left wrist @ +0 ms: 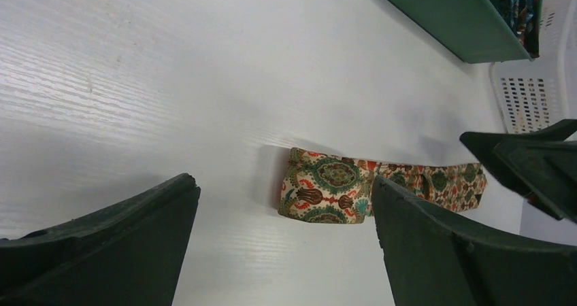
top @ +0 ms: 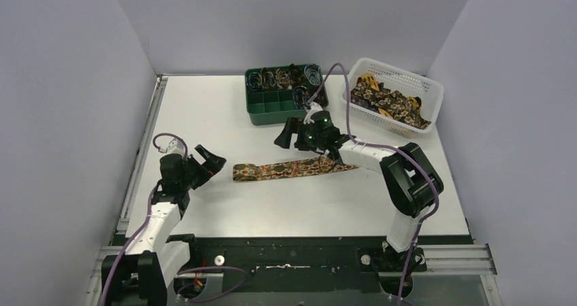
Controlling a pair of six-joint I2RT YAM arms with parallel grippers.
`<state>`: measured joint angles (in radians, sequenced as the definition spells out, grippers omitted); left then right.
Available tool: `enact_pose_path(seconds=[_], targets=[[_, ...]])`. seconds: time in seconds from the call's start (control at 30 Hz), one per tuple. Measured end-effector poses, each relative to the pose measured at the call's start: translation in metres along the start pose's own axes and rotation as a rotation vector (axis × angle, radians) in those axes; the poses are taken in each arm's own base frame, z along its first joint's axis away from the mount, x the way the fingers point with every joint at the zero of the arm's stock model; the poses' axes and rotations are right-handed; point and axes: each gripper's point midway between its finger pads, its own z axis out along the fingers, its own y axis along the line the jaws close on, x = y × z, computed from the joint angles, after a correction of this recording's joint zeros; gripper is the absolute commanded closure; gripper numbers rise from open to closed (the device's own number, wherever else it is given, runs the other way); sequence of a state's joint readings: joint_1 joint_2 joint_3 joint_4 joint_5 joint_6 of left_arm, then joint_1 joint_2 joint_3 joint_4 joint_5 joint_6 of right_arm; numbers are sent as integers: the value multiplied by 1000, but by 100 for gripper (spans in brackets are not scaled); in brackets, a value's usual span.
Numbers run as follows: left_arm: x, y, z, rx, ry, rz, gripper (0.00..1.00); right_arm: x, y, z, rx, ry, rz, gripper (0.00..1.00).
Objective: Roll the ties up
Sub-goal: Roll the tie at the center of the board.
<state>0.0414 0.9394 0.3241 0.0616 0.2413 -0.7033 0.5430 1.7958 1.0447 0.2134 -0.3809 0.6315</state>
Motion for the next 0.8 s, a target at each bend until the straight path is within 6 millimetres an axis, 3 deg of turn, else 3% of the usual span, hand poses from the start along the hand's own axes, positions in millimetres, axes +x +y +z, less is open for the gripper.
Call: enact_pose_path(seconds=[0.2,0.3,0.53,0.8], targets=[[9,1,5,38,25,-32,7,57,65,10,-65,81,72,21],[14,1,7,55,48,-41,11,70,82,9,-88,104,102,28],[22,-4,14,105,95,-49,13,72,83,25,-88,124,130,30],[24,-9,15,138,104,-42,15,101,87,42,-64,210,105,36]])
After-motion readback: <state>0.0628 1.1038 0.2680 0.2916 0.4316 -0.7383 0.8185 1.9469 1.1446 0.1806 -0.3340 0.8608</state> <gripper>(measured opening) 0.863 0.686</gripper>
